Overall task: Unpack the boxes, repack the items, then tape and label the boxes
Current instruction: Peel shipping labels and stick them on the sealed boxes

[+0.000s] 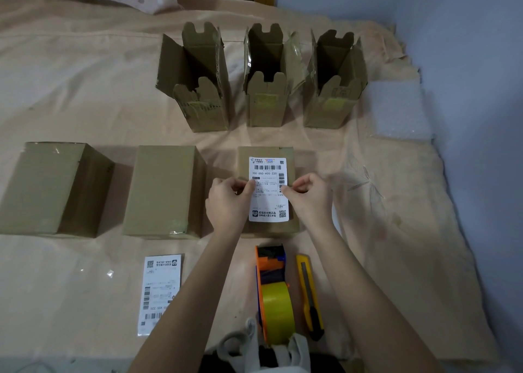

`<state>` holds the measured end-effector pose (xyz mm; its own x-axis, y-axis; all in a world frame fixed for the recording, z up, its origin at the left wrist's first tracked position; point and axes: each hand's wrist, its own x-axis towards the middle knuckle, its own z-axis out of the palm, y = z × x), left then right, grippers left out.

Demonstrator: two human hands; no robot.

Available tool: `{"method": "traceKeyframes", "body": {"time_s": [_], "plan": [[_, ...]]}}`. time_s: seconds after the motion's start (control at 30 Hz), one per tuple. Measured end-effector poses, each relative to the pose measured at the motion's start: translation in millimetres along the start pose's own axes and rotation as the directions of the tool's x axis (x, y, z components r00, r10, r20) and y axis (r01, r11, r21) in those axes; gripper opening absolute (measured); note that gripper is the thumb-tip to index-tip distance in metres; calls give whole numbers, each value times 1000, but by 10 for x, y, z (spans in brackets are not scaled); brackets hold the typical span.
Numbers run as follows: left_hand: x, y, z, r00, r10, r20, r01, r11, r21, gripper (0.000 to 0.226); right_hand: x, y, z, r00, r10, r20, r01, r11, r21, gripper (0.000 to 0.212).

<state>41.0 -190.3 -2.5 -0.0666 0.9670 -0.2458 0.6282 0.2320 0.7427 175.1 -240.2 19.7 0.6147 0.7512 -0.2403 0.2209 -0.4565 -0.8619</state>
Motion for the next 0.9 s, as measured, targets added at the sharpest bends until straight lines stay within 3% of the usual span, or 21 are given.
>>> {"method": "traceKeyframes", "body": {"time_s": [0.4, 0.8, 0.9], "plan": [[12, 25, 8, 1000, -30, 3, 29, 999, 20, 18, 14, -6, 21, 1000, 11, 5, -10, 998, -61, 31], [72, 128, -41, 994, -89, 56, 79, 984, 163, 19, 73, 63, 26, 1000, 11, 6, -10, 991, -132, 29], [65, 146, -59, 997, -53, 57, 40, 976, 215, 18, 70, 111, 2, 993, -114, 21, 116, 967, -228, 25]]}}
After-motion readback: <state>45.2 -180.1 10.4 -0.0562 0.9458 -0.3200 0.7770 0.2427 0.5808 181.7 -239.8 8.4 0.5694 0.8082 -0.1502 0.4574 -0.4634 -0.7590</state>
